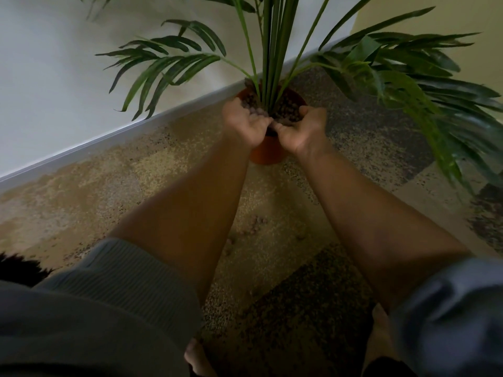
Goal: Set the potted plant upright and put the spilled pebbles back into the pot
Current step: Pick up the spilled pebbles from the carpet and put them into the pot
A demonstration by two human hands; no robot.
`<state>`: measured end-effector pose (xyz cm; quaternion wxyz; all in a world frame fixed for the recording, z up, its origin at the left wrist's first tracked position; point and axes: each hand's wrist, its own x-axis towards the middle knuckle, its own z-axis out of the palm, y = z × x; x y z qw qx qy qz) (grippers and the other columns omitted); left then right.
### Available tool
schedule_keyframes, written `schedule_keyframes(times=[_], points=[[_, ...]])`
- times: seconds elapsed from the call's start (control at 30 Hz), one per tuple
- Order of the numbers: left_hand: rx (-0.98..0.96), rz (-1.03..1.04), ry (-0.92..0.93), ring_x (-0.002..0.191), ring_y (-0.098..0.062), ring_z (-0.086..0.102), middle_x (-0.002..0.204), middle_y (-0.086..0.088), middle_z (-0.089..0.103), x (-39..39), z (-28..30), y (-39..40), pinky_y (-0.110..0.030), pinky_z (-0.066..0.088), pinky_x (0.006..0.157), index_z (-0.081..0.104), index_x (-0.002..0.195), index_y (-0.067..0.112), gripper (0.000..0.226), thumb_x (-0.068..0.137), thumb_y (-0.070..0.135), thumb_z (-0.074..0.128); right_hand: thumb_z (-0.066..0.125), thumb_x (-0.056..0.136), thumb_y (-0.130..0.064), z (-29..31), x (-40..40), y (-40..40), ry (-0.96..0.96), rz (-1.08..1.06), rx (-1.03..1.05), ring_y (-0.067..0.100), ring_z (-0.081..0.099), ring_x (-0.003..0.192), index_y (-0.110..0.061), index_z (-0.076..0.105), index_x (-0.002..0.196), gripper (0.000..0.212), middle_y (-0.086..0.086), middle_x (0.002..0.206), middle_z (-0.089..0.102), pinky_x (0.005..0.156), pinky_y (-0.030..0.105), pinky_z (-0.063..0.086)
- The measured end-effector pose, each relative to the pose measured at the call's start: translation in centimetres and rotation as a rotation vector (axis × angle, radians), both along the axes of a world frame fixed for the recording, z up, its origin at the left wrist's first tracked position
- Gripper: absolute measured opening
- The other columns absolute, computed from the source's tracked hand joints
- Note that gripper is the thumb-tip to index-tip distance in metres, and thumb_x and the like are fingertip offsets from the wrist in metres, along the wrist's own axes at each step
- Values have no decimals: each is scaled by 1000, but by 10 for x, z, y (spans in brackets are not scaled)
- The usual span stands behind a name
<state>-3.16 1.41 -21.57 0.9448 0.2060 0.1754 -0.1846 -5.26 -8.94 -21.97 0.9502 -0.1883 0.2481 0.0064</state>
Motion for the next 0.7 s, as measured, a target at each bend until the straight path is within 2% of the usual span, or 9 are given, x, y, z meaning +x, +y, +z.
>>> schedule_keyframes(times=[0.07,0.1,0.27,0.37,0.43,0.5,0.57,0.63,0.7], points=[[-37,-46,1,130,-32,47,138,-22,50,0,2,2,-50,19,120,42,140,-5,51,103,27,28,22,101,-16,-3,-1,-2,-1,12,21,41,44,133,7,38,143,51,29,143,45,116,51,31],[-31,-50,-6,140,-34,37,147,-22,42,0,2,3,-51,17,120,35,145,-4,54,103,29,27,22,101,-16,-5,-2,-3,0,23,24,40,44,134,8,38,143,51,29,143,45,117,50,30],[-11,-58,-12,141,-35,34,149,-24,39,1,-6,4,-49,23,119,32,146,-5,55,104,29,24,27,101,-13,-12,-4,-6,25,39,11,37,42,136,7,33,145,49,28,146,42,117,46,33],[143,-74,-6,142,-29,34,153,-20,35,-4,-16,8,-40,27,119,28,149,-1,56,104,32,23,34,100,-12,-17,-9,-4,73,109,-186,29,51,129,5,42,139,43,22,138,50,109,41,44],[282,-68,-18,135,-20,45,149,-11,44,-12,-27,14,-32,38,111,34,148,7,53,104,34,21,40,97,-10,-22,-14,-2,122,214,-361,23,59,114,3,52,130,37,16,118,59,95,37,54],[435,-44,15,114,-12,59,140,-3,55,-20,-43,21,-25,49,90,45,142,15,49,103,36,23,44,95,-8,-28,-21,-1,158,314,-488,20,61,98,-1,55,127,34,12,99,59,83,31,58],[576,-36,85,99,-9,63,130,2,62,-26,-60,28,-22,51,74,54,134,19,45,102,37,28,47,95,-8,-35,-27,-1,186,400,-574,20,61,92,-5,56,121,28,10,94,59,76,28,59],[697,-61,129,84,-7,64,109,4,68,-32,-71,32,-19,50,60,62,120,21,36,100,35,36,50,95,-8,-42,-33,0,222,482,-654,20,63,87,-7,58,109,16,9,93,59,70,26,58],[834,-115,132,61,-6,55,79,5,61,-37,-82,32,-18,44,50,63,93,21,23,97,24,40,53,94,-6,-50,-39,3,268,560,-773,17,63,79,-7,58,98,7,8,90,59,64,23,55]])
